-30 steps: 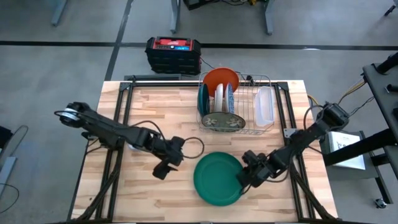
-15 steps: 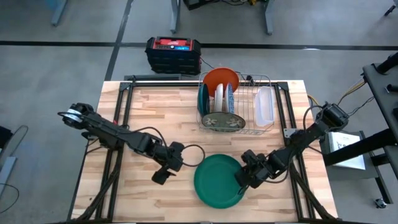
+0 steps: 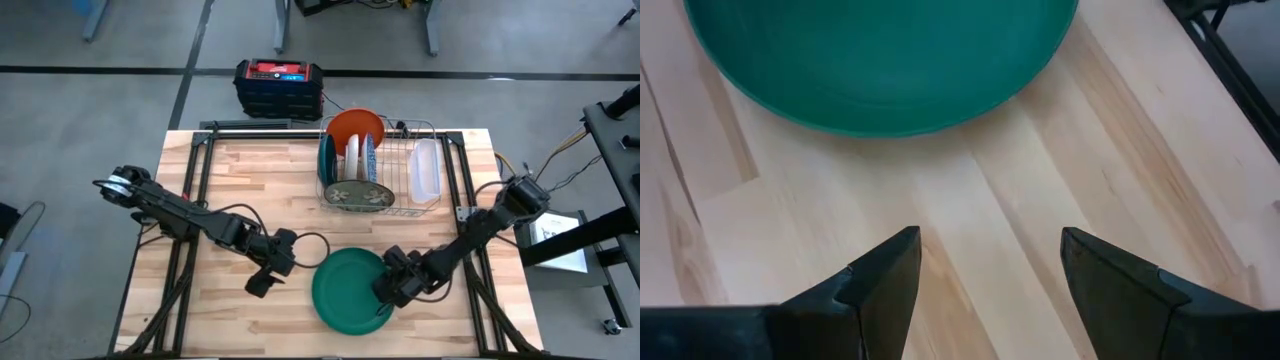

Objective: Sort dishes
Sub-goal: Put the green plate in the dish rack

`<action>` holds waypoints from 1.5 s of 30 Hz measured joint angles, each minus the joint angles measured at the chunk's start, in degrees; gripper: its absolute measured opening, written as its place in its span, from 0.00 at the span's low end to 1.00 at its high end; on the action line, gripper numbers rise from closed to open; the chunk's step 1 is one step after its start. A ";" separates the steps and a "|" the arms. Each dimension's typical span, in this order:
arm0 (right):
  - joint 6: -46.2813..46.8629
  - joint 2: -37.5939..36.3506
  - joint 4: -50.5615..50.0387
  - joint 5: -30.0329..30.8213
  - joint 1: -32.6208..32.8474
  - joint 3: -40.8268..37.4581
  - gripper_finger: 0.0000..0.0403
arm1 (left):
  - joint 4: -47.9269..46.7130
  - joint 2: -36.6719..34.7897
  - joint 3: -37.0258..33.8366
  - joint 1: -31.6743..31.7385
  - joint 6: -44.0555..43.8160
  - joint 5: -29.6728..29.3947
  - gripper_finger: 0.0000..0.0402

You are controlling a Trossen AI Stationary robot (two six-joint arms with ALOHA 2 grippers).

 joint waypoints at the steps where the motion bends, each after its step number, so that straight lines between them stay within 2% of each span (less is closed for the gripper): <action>1: -0.22 1.18 0.86 -0.07 -0.13 -0.02 0.49 | 0.47 0.00 0.00 0.00 0.01 0.00 0.57; 5: -0.22 4.11 2.40 0.60 -0.39 0.05 0.46 | 1.23 0.00 -0.01 0.02 0.09 0.00 0.57; 8: -0.01 4.89 2.38 2.01 -0.33 0.09 0.41 | 1.39 0.00 -0.02 0.02 0.11 -0.02 0.57; 11: -0.46 4.28 2.47 3.96 -0.28 -0.07 0.30 | 1.51 0.00 -0.01 0.02 0.07 -0.04 0.57; 15: -3.15 2.28 3.24 7.51 -0.62 -0.11 0.07 | 1.45 -0.02 -0.02 0.02 0.09 -0.04 0.57; 16: -3.82 1.61 3.65 8.27 -0.53 -0.03 0.04 | 1.47 -0.02 -0.02 0.02 0.18 -0.04 0.57; 22: -9.36 -4.67 0.67 11.47 -0.03 0.90 0.01 | 1.22 -0.02 -0.02 0.03 0.90 -0.09 0.57; 26: -13.89 -11.10 -7.84 16.47 1.67 4.96 0.01 | 0.39 -0.20 -0.02 0.07 0.90 -0.09 0.57; 30: -16.66 -16.33 -20.47 27.85 4.15 12.12 0.00 | -0.69 -0.97 -0.02 0.07 0.93 -0.11 0.57; 34: -21.31 -18.48 -31.63 47.49 6.82 19.77 0.00 | -1.25 -2.19 -0.02 0.07 2.40 -2.73 0.57; 36: -25.58 -18.86 -34.53 56.45 7.24 22.92 0.00 | -1.09 -2.98 -0.02 0.08 3.41 -5.08 0.57; 40: -37.66 -18.65 -34.55 70.43 6.89 26.92 0.00 | -1.34 -4.34 0.23 0.13 3.51 -10.88 0.57; 41: -40.32 -18.52 -34.47 72.23 6.52 27.75 0.00 | -1.34 -4.60 0.43 0.13 3.61 -12.93 0.57; 45: -49.78 -18.92 -34.53 71.78 1.83 29.56 0.00 | -1.24 -5.14 1.73 0.17 4.93 -23.23 0.57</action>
